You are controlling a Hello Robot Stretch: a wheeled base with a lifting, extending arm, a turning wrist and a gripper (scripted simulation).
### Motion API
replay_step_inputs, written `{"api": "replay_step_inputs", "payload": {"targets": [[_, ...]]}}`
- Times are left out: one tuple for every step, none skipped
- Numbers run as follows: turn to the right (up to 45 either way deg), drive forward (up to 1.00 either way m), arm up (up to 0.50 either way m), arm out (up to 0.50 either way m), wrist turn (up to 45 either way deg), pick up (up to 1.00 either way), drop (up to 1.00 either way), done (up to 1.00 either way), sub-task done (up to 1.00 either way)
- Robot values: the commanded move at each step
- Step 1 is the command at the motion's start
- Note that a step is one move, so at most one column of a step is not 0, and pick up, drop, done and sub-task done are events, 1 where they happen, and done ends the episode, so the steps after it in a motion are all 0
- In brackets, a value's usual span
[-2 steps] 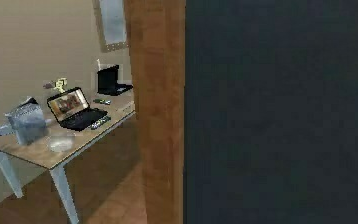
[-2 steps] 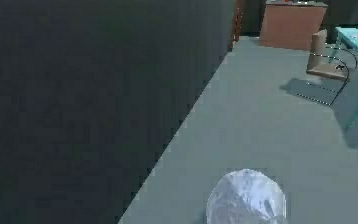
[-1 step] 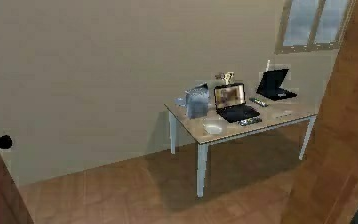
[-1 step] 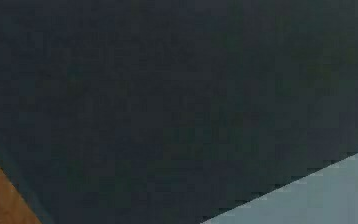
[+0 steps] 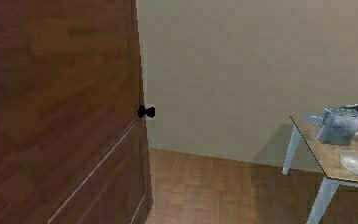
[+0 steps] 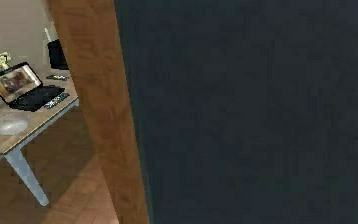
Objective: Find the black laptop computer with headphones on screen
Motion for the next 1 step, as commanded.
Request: {"api": "replay_step_inputs", "payload": {"targets": [[0.0,0.40,0.00,0.00,0.0,0.00,0.00,0.00,0.00]]}}
